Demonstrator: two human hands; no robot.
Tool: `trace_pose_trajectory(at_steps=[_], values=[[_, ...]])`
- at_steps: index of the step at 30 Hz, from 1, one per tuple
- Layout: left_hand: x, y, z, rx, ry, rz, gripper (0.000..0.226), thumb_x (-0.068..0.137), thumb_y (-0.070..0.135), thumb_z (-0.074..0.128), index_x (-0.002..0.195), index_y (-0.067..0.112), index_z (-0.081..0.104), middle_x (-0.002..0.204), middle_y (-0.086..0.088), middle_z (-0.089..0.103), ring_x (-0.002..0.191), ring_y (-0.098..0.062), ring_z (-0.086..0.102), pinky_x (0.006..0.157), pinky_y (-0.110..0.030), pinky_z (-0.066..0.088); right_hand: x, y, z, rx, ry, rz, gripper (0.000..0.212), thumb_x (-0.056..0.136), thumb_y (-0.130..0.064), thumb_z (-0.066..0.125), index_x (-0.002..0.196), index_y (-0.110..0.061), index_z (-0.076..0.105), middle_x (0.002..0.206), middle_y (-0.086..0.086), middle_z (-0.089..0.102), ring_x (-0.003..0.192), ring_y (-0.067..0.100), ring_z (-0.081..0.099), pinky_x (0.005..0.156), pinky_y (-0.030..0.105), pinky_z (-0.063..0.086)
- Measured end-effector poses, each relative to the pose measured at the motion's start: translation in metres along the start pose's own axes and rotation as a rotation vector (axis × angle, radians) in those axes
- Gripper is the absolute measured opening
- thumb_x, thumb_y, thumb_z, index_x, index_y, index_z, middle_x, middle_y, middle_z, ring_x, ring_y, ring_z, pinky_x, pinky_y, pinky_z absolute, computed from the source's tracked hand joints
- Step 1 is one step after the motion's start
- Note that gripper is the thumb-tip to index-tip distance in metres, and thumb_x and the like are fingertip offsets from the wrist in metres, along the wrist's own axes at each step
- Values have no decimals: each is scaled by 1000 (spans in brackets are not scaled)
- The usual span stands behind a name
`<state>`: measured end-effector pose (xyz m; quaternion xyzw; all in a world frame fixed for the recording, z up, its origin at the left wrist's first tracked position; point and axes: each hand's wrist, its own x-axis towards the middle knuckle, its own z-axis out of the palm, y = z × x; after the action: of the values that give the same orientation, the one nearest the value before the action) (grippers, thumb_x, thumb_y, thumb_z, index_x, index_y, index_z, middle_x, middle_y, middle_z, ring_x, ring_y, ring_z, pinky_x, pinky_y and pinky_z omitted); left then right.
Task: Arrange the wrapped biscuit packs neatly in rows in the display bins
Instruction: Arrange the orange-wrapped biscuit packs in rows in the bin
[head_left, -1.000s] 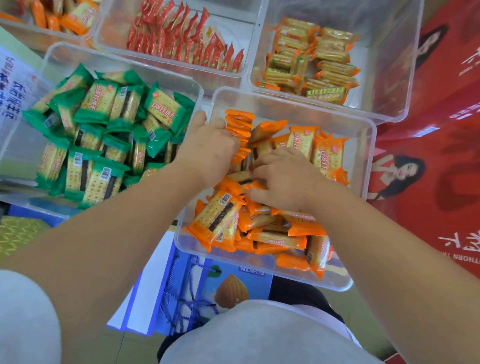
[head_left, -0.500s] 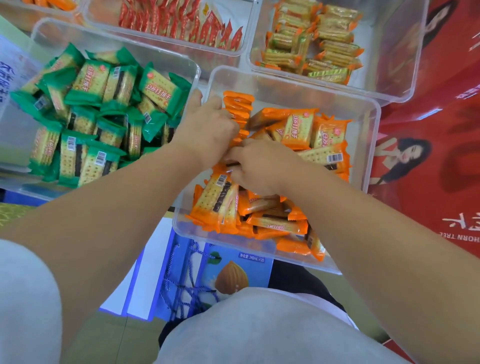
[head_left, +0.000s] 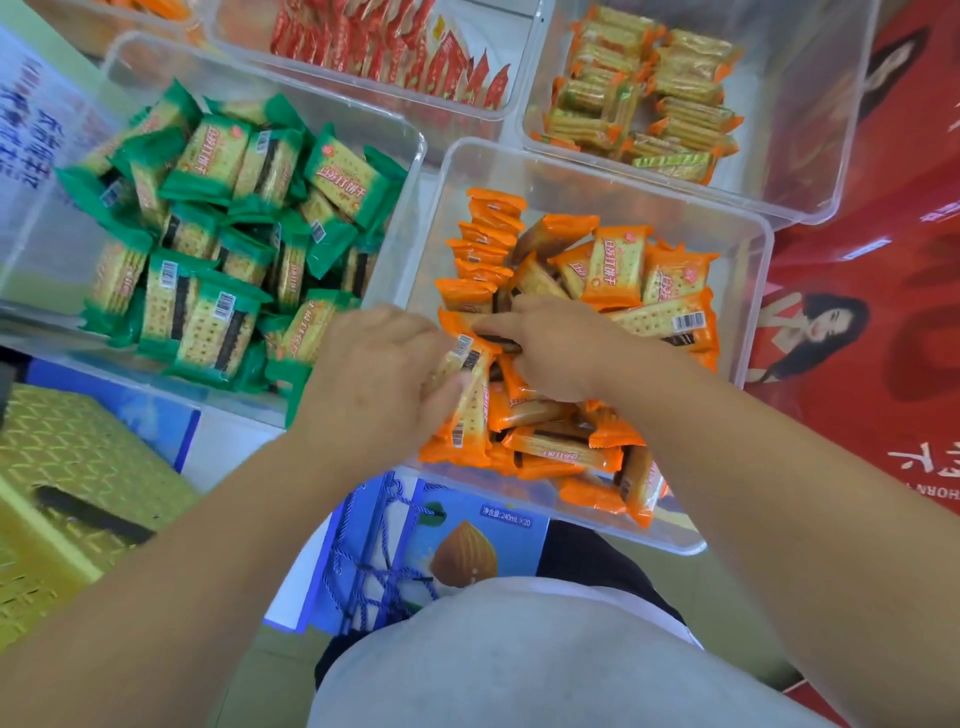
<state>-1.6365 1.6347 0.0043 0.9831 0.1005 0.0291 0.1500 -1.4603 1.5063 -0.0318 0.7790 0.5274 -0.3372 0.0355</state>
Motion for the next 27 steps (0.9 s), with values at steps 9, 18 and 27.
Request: trace_pose_trajectory(at_steps=[9, 18, 27], values=[[-29, 17, 12, 61, -330, -96, 80, 86, 66, 57, 148, 18, 43, 151, -5, 45, 133, -29, 44, 116, -56, 20, 23, -10, 0, -266, 135, 0, 47, 94, -28, 51, 139, -36, 48, 121, 6, 62, 113, 32, 51, 95, 43, 37], [-38, 17, 4, 9, -4, -57, 44, 93, 34, 52, 120, 3, 67, 106, -13, 72, 92, -36, 65, 86, -49, 47, 21, -11, -5, -352, 228, -42, 29, 101, -40, 40, 124, -30, 54, 108, 4, 68, 108, 30, 52, 89, 43, 33], [-54, 2, -12, -420, 283, -463, 21, 93, 36, 50, 99, 26, 67, 80, 15, 61, 75, -9, 53, 64, -26, 42, -4, -2, -12, 115, 512, 29, 21, 77, -29, 71, 86, -16, 58, 75, 0, 61, 78, 27, 60, 62, 33, 41]])
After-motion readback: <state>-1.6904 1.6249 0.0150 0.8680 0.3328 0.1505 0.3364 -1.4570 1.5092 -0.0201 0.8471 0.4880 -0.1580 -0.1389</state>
